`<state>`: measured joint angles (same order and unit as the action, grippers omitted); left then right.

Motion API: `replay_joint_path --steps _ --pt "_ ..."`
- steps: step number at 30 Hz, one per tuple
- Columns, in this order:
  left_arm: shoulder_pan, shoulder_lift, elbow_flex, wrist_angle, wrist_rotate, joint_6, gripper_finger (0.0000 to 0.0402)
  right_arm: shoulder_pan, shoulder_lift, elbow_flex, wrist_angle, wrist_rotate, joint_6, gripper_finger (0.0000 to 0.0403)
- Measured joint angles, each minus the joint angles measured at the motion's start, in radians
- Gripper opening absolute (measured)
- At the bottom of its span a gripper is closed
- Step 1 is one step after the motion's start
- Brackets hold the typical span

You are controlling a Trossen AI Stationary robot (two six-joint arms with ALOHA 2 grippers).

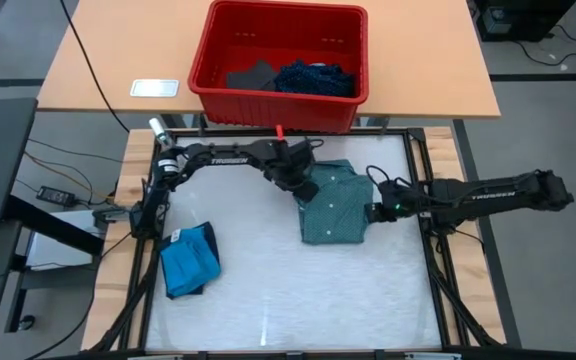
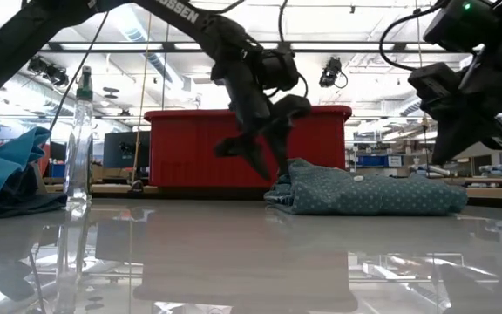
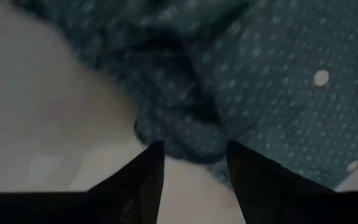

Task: Fold laundry
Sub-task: Fold the green polo shirt

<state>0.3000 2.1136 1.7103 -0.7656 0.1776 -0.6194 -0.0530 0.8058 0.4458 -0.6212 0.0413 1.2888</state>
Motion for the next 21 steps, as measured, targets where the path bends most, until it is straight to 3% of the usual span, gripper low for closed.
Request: replay_joint_path --steps 5,12,16,21 --pt "-0.025 -0.005 -0.019 0.096 -0.009 -0.056 0.0179 0.012 0.011 0.000 -0.012 0.013 -0.002 0.0005" --pt "-0.040 0.032 -0.019 0.138 -0.105 -0.074 0.0170 0.015 0.018 0.000 -0.036 0.021 -0.014 0.0005" --pt "-0.037 0.043 -0.015 0.148 -0.134 -0.097 0.0127 0.028 0.023 0.000 -0.062 0.015 -0.007 0.0005" --pt "-0.035 0.064 -0.018 0.158 -0.145 -0.113 0.0041 0.061 0.026 -0.001 -0.162 0.050 0.001 0.0005"
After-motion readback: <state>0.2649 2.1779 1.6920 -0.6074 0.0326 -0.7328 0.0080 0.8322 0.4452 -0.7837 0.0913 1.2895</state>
